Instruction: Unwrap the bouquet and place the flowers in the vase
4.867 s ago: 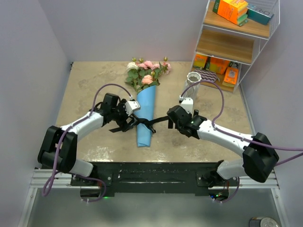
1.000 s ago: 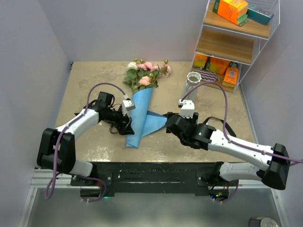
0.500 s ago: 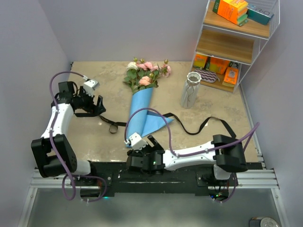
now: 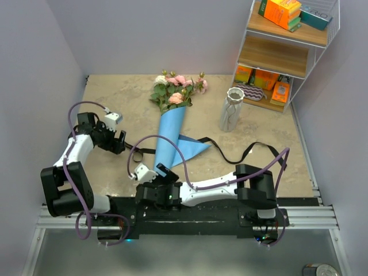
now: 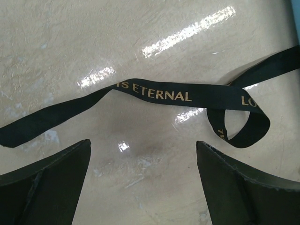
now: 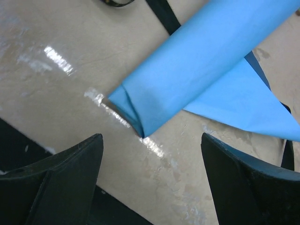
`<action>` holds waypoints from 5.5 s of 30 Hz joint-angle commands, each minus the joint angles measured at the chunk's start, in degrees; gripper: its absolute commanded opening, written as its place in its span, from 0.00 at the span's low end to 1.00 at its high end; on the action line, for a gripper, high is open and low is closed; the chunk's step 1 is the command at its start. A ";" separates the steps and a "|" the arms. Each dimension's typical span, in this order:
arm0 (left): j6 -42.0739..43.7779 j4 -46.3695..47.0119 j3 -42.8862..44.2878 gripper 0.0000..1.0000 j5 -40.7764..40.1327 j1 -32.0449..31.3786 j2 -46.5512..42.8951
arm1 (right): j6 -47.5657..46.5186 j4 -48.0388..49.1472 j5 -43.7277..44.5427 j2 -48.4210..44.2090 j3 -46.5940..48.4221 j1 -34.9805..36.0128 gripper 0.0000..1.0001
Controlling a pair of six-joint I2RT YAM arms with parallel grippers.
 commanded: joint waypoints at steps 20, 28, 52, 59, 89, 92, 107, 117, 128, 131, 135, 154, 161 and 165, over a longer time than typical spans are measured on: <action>3.87 -9.87 52.61 0.99 38.40 -17.16 42.57 | 10.25 1.08 -10.26 -51.70 -14.34 -14.75 0.79; 4.76 -9.78 58.68 0.99 37.69 -20.24 47.05 | 9.55 2.31 -13.95 -54.96 -15.31 -14.67 0.75; 8.44 -14.69 63.87 0.79 36.73 -20.86 53.30 | 9.90 3.63 -17.56 -56.54 -15.31 -14.67 0.64; 11.69 -18.48 65.19 0.62 36.11 -20.86 54.09 | 10.35 3.89 -16.94 -57.51 -16.19 -14.67 0.61; 16.97 -30.87 69.59 0.00 35.84 -20.86 48.83 | 10.35 5.65 -16.42 -57.33 -16.19 -14.67 0.56; 17.67 -33.25 69.67 0.00 37.51 -20.86 46.54 | 10.61 5.21 -15.89 -58.12 -16.28 -14.67 0.55; 21.09 -38.83 69.83 0.59 37.78 -20.86 46.33 | 11.84 3.63 -15.01 -60.93 -18.21 -14.75 0.62; 22.51 -40.37 81.89 0.61 34.00 -20.94 57.78 | 10.00 5.21 -17.03 -60.85 -18.47 -14.67 0.64; 25.15 -40.29 78.55 0.59 33.91 -21.82 60.06 | 8.94 5.91 -19.13 -59.35 -18.39 -14.75 0.62; 24.71 -39.06 78.37 0.59 33.91 -21.82 60.42 | 9.11 6.35 -20.28 -59.44 -18.82 -14.75 0.61; 24.44 -38.09 77.41 0.58 34.79 -21.82 60.15 | 9.73 6.96 -21.42 -59.79 -19.79 -14.75 0.59; 35.08 -47.23 74.86 0.13 35.32 -22.18 58.66 | 10.34 9.16 -23.36 -59.09 -20.32 -14.75 0.51; 32.79 -47.23 76.79 0.01 36.37 -22.18 56.82 | 10.87 8.90 -22.66 -60.32 -21.28 -14.75 0.50; 30.34 -47.22 78.28 0.00 39.35 -22.26 52.61 | 10.79 8.64 -21.95 -60.85 -21.55 -14.75 0.49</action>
